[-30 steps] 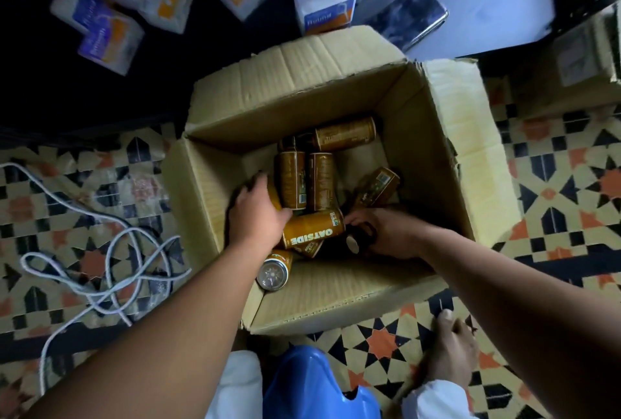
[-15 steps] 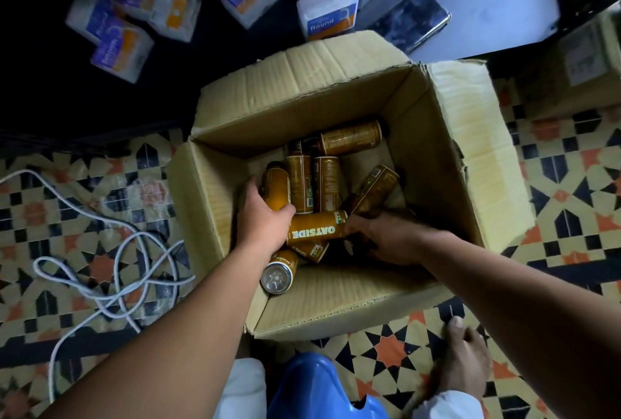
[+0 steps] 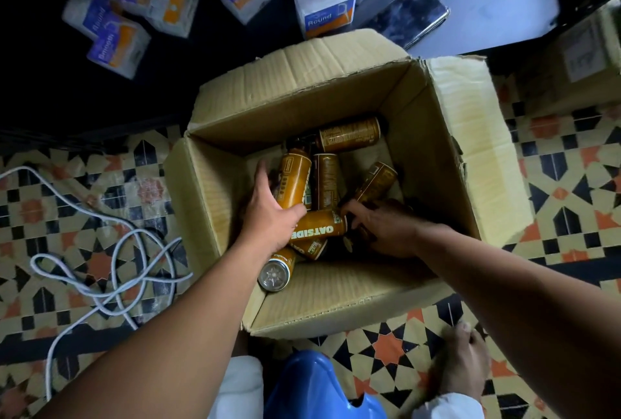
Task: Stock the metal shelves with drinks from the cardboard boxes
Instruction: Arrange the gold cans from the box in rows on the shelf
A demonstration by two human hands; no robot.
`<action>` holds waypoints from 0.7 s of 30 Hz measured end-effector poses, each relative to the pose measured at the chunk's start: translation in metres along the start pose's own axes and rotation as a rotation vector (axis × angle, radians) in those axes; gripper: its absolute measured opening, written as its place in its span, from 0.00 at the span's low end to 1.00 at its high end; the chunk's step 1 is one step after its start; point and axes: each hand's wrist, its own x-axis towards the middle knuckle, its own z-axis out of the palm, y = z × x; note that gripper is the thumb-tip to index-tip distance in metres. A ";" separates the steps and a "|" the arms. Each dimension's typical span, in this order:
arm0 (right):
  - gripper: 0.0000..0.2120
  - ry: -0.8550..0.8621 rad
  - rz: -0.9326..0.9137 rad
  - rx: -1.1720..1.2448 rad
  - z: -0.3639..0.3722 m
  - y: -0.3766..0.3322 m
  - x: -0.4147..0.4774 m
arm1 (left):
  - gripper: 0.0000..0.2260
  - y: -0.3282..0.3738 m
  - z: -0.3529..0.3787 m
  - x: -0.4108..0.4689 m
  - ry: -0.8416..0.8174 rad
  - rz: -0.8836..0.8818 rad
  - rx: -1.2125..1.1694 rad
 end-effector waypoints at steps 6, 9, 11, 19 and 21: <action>0.36 0.014 -0.024 0.239 0.000 0.014 -0.002 | 0.48 -0.002 0.000 0.003 0.011 0.111 -0.033; 0.33 -0.034 0.011 0.345 -0.003 0.013 0.003 | 0.47 -0.004 0.001 0.003 0.013 0.132 -0.047; 0.34 -0.100 0.039 0.390 -0.009 0.010 0.007 | 0.47 -0.006 0.002 0.005 0.014 0.137 -0.048; 0.35 -0.161 0.092 0.365 -0.019 0.016 0.019 | 0.47 -0.009 0.005 0.014 -0.003 0.189 -0.068; 0.38 -0.198 0.093 0.360 -0.019 0.014 0.019 | 0.47 -0.011 0.006 0.014 -0.009 0.201 -0.069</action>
